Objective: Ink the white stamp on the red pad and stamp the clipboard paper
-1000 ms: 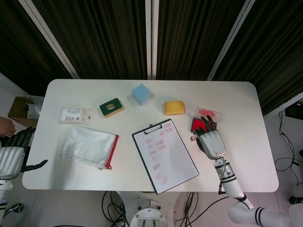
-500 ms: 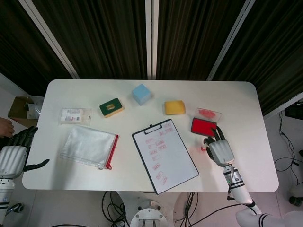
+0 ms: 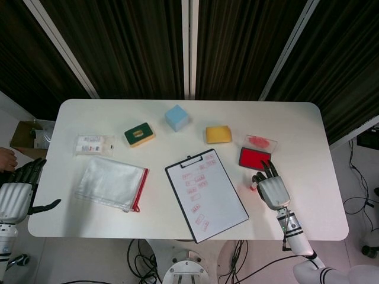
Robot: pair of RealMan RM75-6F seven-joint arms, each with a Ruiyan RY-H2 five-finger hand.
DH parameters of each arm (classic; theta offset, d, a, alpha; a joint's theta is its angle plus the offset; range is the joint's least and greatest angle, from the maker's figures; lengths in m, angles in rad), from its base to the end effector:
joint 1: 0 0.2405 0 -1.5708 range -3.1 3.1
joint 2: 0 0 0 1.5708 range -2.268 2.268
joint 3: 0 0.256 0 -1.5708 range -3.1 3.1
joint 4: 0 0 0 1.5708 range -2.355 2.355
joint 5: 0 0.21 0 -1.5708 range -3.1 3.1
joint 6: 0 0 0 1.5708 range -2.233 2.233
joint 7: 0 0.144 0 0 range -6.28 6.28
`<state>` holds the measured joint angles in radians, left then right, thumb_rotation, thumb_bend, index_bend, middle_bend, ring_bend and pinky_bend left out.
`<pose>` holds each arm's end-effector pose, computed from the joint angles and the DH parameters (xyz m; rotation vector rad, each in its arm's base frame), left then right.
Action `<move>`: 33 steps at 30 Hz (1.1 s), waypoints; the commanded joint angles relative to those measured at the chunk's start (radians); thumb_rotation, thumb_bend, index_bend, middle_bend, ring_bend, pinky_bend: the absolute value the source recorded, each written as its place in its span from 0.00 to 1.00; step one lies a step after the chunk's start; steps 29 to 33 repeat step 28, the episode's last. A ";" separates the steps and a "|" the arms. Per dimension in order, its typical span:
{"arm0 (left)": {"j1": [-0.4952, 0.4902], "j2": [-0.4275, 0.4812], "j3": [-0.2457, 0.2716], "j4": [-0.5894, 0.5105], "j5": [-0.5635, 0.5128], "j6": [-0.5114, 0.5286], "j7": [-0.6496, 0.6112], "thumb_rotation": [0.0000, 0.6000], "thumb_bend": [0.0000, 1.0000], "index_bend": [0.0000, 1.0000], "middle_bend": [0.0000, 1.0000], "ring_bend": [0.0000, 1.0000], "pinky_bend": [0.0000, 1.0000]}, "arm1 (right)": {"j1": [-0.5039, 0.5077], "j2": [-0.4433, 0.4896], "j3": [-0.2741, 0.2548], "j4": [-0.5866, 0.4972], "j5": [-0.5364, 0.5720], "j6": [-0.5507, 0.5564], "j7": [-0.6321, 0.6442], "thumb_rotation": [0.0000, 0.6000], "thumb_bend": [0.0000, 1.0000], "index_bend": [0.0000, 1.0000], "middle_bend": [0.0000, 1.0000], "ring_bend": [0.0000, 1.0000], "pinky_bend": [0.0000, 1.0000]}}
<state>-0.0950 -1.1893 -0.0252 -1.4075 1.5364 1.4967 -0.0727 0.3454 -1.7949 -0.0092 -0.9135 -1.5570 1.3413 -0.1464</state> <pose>-0.3391 0.1819 0.1531 -1.4349 -0.8439 -0.8762 -0.2852 -0.2498 -0.0372 1.7404 -0.6785 0.8636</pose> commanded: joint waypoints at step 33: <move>-0.002 0.028 -0.008 -0.045 0.002 0.014 0.025 0.71 0.06 0.04 0.06 0.10 0.18 | -0.172 0.604 -0.014 -0.629 0.065 0.179 -0.090 1.00 0.15 0.00 0.00 0.00 0.00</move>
